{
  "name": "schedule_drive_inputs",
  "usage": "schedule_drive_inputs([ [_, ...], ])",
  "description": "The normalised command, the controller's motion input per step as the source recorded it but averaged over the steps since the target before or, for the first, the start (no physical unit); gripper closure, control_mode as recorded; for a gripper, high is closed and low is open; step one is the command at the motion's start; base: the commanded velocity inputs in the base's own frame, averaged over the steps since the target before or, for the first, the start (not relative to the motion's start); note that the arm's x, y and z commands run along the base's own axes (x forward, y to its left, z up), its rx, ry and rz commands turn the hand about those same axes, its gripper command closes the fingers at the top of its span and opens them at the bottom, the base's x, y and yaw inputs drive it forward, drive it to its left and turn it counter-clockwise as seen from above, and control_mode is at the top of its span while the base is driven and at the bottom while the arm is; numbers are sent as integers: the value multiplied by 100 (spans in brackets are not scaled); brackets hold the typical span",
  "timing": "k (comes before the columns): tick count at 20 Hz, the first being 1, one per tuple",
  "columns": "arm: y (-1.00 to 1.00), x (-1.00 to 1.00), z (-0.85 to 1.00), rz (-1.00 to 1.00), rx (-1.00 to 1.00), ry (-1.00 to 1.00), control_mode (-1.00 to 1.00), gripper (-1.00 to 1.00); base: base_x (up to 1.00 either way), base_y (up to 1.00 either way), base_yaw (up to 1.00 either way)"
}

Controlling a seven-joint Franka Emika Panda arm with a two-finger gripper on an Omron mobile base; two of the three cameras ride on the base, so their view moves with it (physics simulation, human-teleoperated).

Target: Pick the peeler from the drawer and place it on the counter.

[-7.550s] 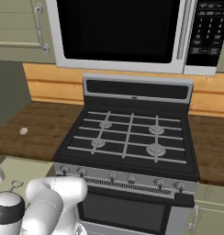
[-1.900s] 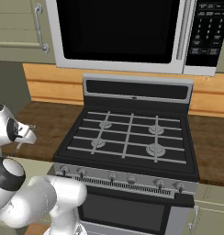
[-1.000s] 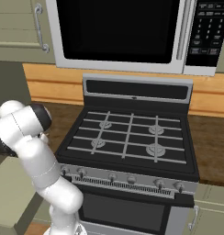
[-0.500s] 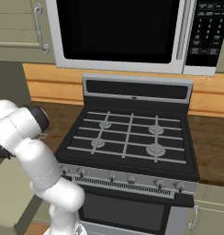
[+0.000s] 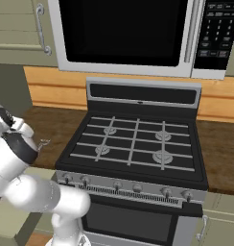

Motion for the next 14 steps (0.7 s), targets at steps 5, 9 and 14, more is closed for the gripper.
schedule_drive_inputs([
  [5,-57,-75,0,0,0,-8,-100,-100,0,0,0],
  [9,-7,-52,38,0,0,-13,-100,-100,0,0,0],
  [14,0,-29,65,3,0,-12,-100,-100,0,0,0],
])
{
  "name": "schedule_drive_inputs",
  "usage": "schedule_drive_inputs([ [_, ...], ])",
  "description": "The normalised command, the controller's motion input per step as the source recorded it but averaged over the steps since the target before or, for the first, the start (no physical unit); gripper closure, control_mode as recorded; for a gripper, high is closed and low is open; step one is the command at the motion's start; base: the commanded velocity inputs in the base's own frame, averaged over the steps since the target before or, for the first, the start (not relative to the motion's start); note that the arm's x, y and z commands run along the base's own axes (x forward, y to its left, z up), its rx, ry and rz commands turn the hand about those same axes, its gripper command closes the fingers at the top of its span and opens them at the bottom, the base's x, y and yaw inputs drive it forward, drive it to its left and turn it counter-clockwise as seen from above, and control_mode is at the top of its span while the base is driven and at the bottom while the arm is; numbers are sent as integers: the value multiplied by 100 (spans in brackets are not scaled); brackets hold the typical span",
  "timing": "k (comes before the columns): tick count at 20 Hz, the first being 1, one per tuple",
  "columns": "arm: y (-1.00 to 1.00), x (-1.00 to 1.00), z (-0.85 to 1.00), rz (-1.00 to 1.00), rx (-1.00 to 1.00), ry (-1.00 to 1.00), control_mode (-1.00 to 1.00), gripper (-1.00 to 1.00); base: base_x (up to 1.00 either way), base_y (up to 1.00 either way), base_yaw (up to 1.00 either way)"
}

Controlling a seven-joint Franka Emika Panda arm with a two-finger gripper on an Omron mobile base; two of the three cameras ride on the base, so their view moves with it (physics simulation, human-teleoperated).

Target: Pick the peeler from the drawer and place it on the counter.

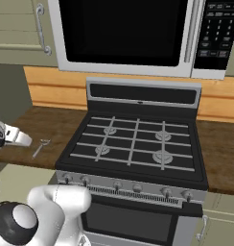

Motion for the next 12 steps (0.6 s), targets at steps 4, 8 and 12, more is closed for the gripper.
schedule_drive_inputs([
  [4,0,-19,51,6,0,-3,-100,-100,0,0,0],
  [8,0,-21,30,6,0,0,-100,-100,0,0,0],
  [12,1,-23,20,8,0,0,-100,-100,0,0,0],
])
